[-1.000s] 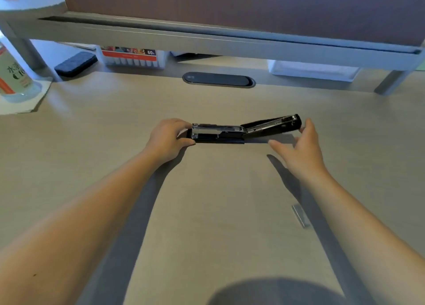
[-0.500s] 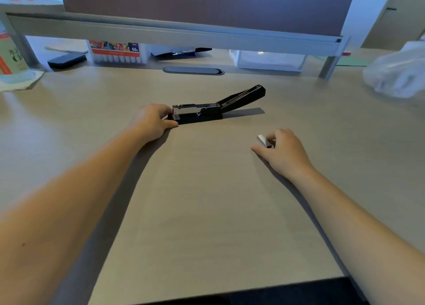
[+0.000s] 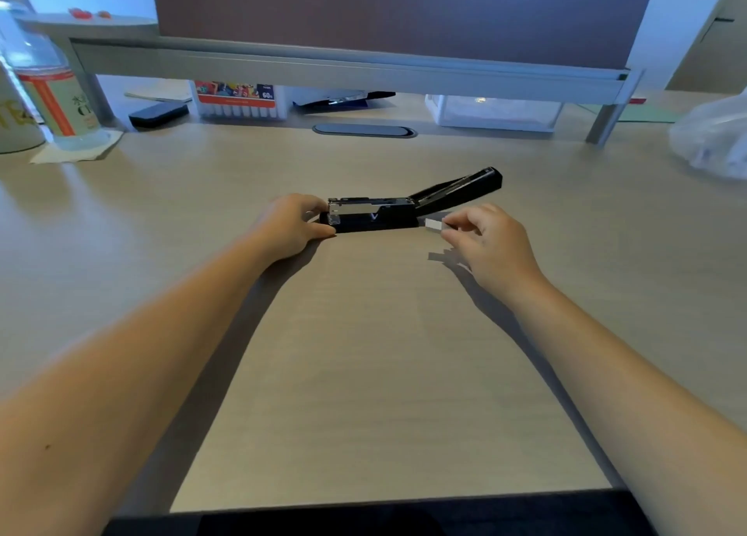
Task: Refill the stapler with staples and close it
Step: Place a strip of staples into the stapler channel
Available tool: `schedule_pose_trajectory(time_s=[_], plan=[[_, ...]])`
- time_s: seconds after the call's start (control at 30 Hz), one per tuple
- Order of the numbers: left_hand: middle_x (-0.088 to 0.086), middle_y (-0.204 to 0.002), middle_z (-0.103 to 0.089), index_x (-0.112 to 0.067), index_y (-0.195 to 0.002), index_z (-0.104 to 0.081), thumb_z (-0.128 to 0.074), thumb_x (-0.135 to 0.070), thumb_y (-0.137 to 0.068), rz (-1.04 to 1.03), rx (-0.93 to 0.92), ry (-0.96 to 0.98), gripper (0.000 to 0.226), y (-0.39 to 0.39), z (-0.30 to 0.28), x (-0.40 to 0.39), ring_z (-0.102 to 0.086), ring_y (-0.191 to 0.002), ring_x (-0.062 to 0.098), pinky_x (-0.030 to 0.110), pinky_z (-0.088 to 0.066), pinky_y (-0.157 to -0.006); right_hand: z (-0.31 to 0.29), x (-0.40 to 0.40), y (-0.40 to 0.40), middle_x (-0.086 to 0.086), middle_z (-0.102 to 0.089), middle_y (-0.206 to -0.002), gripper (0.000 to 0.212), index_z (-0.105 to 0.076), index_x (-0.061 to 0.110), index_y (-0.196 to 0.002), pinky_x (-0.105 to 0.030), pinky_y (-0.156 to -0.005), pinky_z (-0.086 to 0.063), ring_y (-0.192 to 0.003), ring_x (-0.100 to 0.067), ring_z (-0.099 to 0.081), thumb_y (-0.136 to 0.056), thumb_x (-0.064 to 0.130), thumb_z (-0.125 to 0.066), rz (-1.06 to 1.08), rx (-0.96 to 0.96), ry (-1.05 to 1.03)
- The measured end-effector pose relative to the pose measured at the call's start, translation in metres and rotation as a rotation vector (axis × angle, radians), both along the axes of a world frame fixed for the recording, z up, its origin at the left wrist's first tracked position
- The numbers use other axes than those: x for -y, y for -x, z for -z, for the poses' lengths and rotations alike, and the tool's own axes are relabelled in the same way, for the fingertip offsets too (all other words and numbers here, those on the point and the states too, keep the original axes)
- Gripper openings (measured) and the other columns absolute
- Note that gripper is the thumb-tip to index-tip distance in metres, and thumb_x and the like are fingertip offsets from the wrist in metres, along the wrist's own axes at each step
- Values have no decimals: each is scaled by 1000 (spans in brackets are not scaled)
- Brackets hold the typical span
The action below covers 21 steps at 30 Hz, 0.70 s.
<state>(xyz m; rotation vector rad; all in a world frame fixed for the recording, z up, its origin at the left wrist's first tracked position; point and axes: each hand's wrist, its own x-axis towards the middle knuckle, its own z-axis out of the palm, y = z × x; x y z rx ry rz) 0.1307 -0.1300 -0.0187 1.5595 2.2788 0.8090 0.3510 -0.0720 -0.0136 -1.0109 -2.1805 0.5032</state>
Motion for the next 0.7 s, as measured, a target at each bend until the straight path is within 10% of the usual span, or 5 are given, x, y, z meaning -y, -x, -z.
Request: schedule_pose_trajectory(time_s=[0.7], plan=[[9,-123,-59,-17,-118,-56,-58,-21,-82,97,-38,-33,36,0,4,21,-48,-114,26,38,-39,-95,-3,0,75,-15,-66,-107,23,-61,4,-103,-28,-79,-39,-98,-26,-55,-88,16,-50,-153,101,-90]])
